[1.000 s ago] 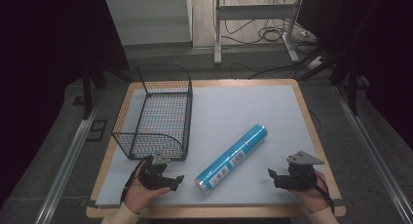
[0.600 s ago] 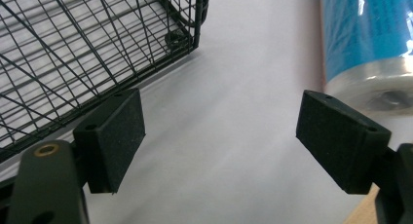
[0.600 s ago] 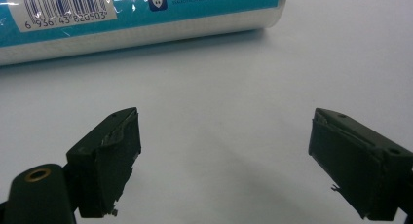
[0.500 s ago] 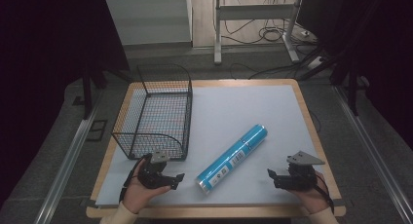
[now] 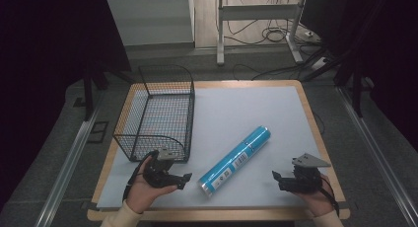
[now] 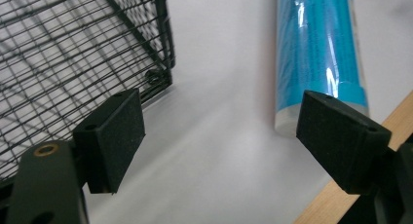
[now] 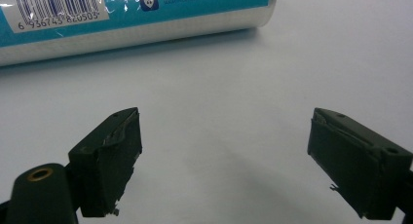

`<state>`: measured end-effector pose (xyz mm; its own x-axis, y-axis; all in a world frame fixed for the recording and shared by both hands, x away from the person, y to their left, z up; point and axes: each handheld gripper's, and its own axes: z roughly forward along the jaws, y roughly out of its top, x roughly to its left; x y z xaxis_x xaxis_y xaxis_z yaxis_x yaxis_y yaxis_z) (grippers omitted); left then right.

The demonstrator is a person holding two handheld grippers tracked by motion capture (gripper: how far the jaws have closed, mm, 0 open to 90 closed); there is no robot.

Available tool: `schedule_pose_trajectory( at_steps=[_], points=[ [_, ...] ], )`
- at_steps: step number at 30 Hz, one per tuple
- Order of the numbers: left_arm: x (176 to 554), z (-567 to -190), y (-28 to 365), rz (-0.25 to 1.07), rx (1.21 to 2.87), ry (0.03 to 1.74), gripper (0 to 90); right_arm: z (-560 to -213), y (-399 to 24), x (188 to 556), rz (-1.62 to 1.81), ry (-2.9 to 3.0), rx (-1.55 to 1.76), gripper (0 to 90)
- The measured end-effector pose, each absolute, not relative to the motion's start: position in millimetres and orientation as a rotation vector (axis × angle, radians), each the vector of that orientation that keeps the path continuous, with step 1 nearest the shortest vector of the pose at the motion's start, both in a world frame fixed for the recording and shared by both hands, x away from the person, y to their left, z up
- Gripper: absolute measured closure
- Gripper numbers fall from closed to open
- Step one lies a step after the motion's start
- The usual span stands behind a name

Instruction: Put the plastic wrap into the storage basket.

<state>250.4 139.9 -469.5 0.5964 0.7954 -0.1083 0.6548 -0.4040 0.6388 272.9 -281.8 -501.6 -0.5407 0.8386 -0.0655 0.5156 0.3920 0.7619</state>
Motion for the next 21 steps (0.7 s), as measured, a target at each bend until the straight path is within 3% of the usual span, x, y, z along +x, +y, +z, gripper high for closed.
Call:
schedule_pose_trajectory(
  at_steps=[21],
  points=[
    [264,-453,105,0.269,2.218,1.060,16.7,-500,-282,272,1.005,2.205,1.148,12.9]
  ],
)
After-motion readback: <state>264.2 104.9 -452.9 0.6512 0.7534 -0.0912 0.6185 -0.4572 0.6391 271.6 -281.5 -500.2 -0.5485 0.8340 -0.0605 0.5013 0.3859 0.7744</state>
